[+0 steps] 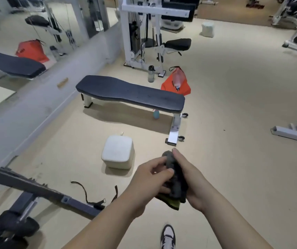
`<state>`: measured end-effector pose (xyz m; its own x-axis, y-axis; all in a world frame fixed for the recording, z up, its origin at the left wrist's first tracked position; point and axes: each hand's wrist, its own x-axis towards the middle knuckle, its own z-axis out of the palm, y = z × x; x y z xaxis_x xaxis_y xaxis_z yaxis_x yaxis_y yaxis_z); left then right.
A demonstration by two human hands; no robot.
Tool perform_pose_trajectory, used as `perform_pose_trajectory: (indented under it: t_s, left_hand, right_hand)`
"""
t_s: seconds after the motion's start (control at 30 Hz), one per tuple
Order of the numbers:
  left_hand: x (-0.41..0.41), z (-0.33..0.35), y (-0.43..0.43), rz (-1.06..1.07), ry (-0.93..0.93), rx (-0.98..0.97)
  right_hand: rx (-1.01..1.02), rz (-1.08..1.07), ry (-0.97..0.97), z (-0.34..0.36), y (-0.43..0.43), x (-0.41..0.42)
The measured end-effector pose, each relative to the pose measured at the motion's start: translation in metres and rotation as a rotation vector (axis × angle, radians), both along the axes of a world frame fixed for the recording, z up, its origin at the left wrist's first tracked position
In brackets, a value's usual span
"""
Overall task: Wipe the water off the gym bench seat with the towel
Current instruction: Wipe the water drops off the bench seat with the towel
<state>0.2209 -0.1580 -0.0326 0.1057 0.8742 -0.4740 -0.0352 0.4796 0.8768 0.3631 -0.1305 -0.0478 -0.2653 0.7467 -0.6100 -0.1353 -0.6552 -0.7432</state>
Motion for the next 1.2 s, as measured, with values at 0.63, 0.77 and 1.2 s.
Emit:
perform_pose_trajectory:
  t_s: [0.63, 0.77, 1.2]
  left_hand:
    - [-0.154, -0.048, 0.343, 0.308, 0.184, -0.098]
    - [-0.183, -0.05, 0.433, 0.244, 0.001, -0.151]
    - [-0.273, -0.067, 0.676, 0.543, -0.485, -0.334]
  right_hand:
    - [-0.152, 0.06, 0.083, -0.006, 0.4, -0.116]
    - [-0.149, 0.004, 0.149, 0.002, 0.487, -0.146]
    - [-0.27, 0.342, 0.187, -0.052, 0.764, -0.24]
